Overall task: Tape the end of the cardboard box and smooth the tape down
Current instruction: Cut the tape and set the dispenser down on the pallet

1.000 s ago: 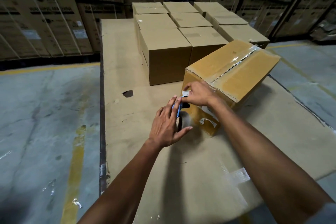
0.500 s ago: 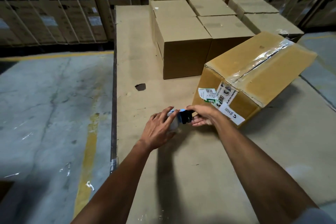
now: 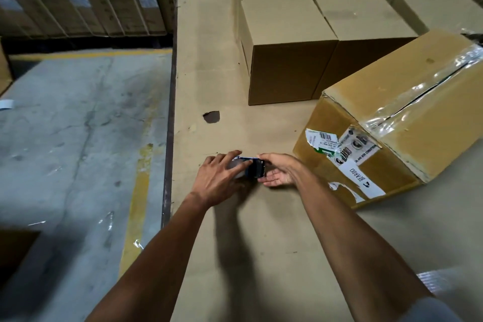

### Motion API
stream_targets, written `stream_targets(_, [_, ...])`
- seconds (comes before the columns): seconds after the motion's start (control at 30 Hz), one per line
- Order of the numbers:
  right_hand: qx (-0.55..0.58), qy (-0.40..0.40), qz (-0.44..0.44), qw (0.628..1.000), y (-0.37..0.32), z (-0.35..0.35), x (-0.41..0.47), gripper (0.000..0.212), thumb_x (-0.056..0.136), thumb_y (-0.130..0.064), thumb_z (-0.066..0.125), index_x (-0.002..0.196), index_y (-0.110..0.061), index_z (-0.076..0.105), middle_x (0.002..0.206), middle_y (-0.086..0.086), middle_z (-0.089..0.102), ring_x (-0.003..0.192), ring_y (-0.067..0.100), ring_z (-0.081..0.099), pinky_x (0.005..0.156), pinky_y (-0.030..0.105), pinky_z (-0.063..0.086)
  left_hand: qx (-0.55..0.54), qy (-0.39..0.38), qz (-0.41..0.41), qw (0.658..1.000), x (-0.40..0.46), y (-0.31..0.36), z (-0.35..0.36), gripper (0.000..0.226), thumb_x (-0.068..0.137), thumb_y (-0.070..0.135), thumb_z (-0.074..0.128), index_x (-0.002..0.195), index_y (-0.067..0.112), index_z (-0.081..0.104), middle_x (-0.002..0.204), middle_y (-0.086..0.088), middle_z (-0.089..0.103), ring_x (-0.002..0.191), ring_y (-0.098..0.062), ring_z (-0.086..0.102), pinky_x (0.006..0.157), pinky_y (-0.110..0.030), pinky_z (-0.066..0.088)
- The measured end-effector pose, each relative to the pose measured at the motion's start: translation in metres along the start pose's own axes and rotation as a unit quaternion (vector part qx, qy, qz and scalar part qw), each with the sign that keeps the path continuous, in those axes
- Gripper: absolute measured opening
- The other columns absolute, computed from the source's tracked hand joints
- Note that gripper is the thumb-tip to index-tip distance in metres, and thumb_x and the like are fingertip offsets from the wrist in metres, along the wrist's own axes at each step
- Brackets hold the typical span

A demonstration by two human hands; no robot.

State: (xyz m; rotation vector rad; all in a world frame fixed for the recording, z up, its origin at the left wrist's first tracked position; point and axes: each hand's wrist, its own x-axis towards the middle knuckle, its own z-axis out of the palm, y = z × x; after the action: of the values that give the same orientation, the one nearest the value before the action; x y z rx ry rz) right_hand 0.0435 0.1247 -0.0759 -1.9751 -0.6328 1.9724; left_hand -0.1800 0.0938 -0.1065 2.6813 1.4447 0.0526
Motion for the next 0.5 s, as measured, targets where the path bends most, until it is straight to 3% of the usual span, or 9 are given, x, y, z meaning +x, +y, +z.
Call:
stream_targets(0.1, [-0.008, 0.004, -0.002, 1.000, -0.005, -0.003, 0.013, 0.043, 0.101, -0.041, 0.063, 0.129, -0.011, 0.050, 0.117, 0.028, 0.060, 0.080, 0.031, 0.071, 0.089, 0.046, 0.059, 0.015, 0.003, 0.007, 1.000, 0.010, -0.004, 0.006, 0.077, 0.085, 0.060, 0.077, 0.154, 0.041, 0.049, 0.158, -0.005, 0.052, 0.123, -0.032, 0.061, 0.095, -0.047, 0.054])
stream_targets(0.2, [-0.022, 0.006, -0.009, 1.000, -0.009, -0.009, 0.024, 0.049, 0.106, -0.048, 0.051, 0.129, -0.005, 0.056, 0.130, 0.030, 0.062, 0.085, 0.033, 0.072, 0.087, 0.045, 0.058, 0.016, 0.003, -0.002, 1.000, 0.020, -0.006, 0.009, 0.076, 0.085, 0.059, 0.078, 0.153, 0.042, 0.050, 0.157, -0.006, 0.052, 0.124, -0.031, 0.059, 0.094, -0.047, 0.053])
stream_targets(0.33, [-0.009, 0.015, -0.020, 1.000, -0.014, -0.014, 0.030, 0.056, 0.110, -0.052, 0.033, 0.126, -0.005, 0.059, 0.140, 0.027, 0.058, 0.110, 0.036, 0.064, 0.097, 0.043, 0.051, 0.017, -0.001, -0.015, 1.000, 0.028, -0.007, 0.009, 0.077, 0.080, 0.053, 0.084, 0.151, 0.043, 0.055, 0.158, -0.005, 0.052, 0.126, -0.030, 0.058, 0.097, -0.047, 0.050])
stream_targets(0.43, [0.009, 0.035, -0.019, 0.999, -0.013, -0.014, 0.032, 0.067, 0.111, -0.051, 0.025, 0.136, 0.003, 0.057, 0.143, 0.026, 0.056, 0.131, 0.038, 0.057, 0.110, 0.044, 0.044, 0.021, 0.003, -0.012, 1.000, 0.032, -0.006, 0.007, 0.073, 0.079, 0.045, 0.085, 0.147, 0.041, 0.058, 0.157, -0.006, 0.053, 0.128, -0.030, 0.058, 0.101, -0.048, 0.046])
stream_targets(0.5, [0.016, 0.046, -0.017, 0.999, -0.011, -0.013, 0.033, 0.069, 0.111, -0.050, 0.023, 0.139, 0.005, 0.056, 0.144, 0.026, 0.055, 0.135, 0.038, 0.054, 0.112, 0.044, 0.043, 0.029, 0.006, -0.011, 0.999, 0.035, -0.005, 0.006, 0.069, 0.079, 0.040, 0.086, 0.143, 0.039, 0.060, 0.157, -0.008, 0.053, 0.129, -0.032, 0.058, 0.102, -0.049, 0.045])
